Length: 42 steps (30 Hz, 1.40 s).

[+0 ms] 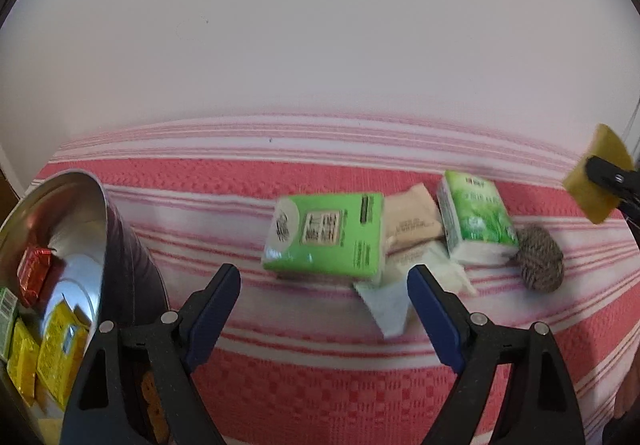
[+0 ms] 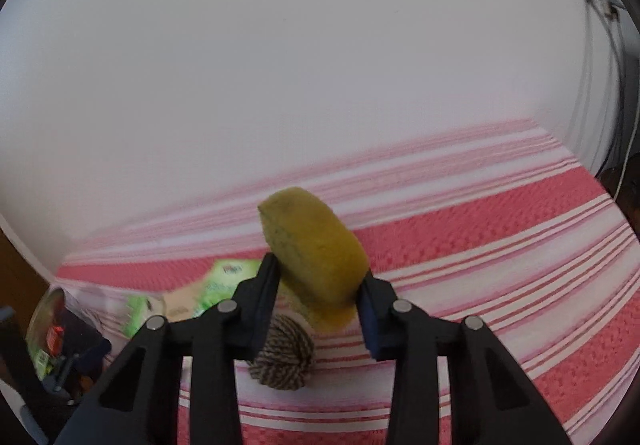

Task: Organize objects
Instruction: 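Grasp the large green tissue pack with the left tool while the right tool grasps the yellow sponge, then carry the green tissue pack and yellow sponge over the silver tin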

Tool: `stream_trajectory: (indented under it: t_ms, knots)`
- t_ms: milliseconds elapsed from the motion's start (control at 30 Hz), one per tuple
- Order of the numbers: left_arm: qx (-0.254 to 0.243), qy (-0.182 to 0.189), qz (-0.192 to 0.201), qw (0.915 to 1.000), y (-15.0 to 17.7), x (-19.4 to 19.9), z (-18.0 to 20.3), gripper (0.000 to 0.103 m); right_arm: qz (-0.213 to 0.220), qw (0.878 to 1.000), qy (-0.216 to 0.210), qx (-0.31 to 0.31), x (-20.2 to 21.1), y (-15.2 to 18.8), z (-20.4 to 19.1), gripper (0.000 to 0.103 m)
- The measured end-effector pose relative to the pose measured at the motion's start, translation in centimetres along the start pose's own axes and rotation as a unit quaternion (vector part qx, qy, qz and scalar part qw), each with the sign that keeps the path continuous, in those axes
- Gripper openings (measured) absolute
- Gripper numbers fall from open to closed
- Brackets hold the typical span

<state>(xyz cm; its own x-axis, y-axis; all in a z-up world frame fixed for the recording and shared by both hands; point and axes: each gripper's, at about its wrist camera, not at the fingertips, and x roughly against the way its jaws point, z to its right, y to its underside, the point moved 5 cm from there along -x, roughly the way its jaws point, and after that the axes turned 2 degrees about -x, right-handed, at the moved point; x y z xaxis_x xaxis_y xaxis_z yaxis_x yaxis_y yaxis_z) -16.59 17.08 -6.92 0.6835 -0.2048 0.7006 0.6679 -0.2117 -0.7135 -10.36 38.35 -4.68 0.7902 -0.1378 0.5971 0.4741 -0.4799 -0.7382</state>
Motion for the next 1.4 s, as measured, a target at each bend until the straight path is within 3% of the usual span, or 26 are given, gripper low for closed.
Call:
stream_trajectory:
  t_ms: [133, 333, 500, 533, 567, 700, 867, 967, 1167, 1400]
  knots:
    - [0.012, -0.015, 0.004, 0.9998, -1.6, -0.8, -0.2, 0.087, 0.030, 0.999, 0.014, 0.005, 1.2, -0.3, -0.2, 0.037]
    - [0.003, -0.030, -0.020, 0.9993, -3.2, -4.4, 0.5, 0.087, 0.026, 0.999, 0.019, 0.001, 0.7, 0.0, -0.7, 0.037]
    - [0.038, -0.005, -0.030, 0.9988, -3.3, -5.1, -0.6, 0.087, 0.019, 1.000, 0.020, -0.004, 0.5, 0.1, 0.1, 0.038]
    - [0.044, -0.002, -0.031, 0.9985, -3.3, -5.2, -0.8, 0.085, 0.020, 1.000, 0.020, -0.004, 0.6, 0.1, 0.3, 0.038]
    - [0.047, 0.003, -0.031, 0.9984, -3.3, -5.1, -0.9, 0.068, 0.020, 1.000, 0.021, -0.003, 0.7, 0.2, 0.3, 0.038]
    - [0.037, 0.007, -0.022, 0.9991, -2.8, -4.2, -0.1, 0.069, 0.024, 0.999, 0.028, 0.000, 0.5, 0.1, -0.1, 0.038]
    - [-0.007, -0.019, 0.042, 0.9989, -2.7, -0.7, 0.9, 0.069, 0.041, 0.998, 0.040, 0.006, 1.3, -0.4, 0.2, 0.038]
    - [-0.015, -0.015, 0.062, 0.9979, -2.1, 1.1, 1.2, 0.069, 0.066, 0.996, 0.051, 0.014, 1.8, -0.3, -0.1, 0.038]
    - [-0.033, -0.019, 0.080, 0.9961, -1.1, 2.9, 1.0, 0.069, 0.093, 0.994, 0.065, 0.001, 2.7, 0.3, -0.2, 0.038]
    - [-0.027, -0.010, 0.080, 0.9964, 0.0, 4.2, 1.0, 0.069, 0.096, 0.991, 0.088, -0.013, 4.3, 2.8, -0.7, 0.038]
